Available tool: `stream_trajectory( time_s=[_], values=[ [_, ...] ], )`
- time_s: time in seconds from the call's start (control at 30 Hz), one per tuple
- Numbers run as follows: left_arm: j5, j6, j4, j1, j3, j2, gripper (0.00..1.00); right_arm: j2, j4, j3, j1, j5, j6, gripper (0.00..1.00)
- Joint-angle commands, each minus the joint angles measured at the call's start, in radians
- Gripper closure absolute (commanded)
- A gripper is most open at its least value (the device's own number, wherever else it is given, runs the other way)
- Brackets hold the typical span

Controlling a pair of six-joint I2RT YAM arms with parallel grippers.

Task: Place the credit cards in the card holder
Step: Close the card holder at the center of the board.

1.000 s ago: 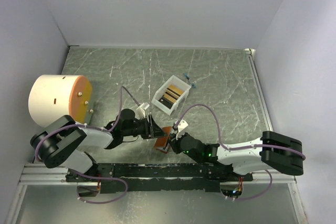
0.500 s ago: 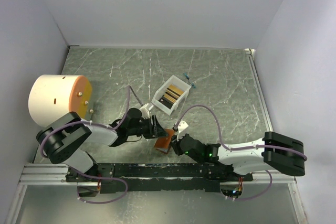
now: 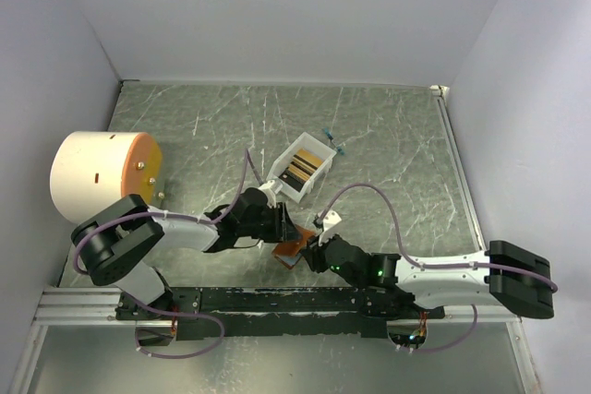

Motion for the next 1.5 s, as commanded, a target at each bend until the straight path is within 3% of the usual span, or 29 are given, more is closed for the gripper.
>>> stream_trajectory(
  time_s=[0.0, 0.27, 0.57, 0.7, 0.83, 1.13, 1.33, 1.47],
  values=[
    [-0.125, 0.045, -0.204, -0.034, 0.019, 0.037, 0.54, -0.051, -0.021, 0.005, 0.002, 0.017, 0.054, 0.69],
    [-0.202, 0.044, -0.306, -0.060, 0.057, 0.047, 0.55, -0.162, -0.265, 0.054, 0.002, 0.073, 0.234, 0.68],
    [-0.291, -0.011, -0.440, -0.069, 0.054, 0.030, 0.56, -0.160, -0.314, 0.061, 0.002, 0.034, 0.334, 0.67],
    [-0.307, -0.056, -0.431, -0.073, -0.001, -0.036, 0.57, -0.125, -0.488, 0.152, 0.002, 0.083, 0.536, 0.65],
    [-0.305, -0.094, -0.406, -0.090, -0.041, -0.110, 0.59, -0.112, -0.556, 0.213, 0.002, 0.058, 0.632, 0.67],
    [-0.326, -0.122, -0.461, -0.115, -0.016, -0.251, 0.51, -0.081, -0.471, 0.205, 0.002, -0.045, 0.704, 0.67],
    [-0.357, -0.071, -0.609, -0.115, 0.050, -0.343, 0.55, -0.038, -0.436, 0.209, 0.002, -0.074, 0.673, 0.70],
    [-0.377, -0.021, -0.684, -0.115, 0.059, -0.384, 0.49, -0.008, -0.448, 0.231, 0.002, -0.074, 0.655, 0.71]
  ],
)
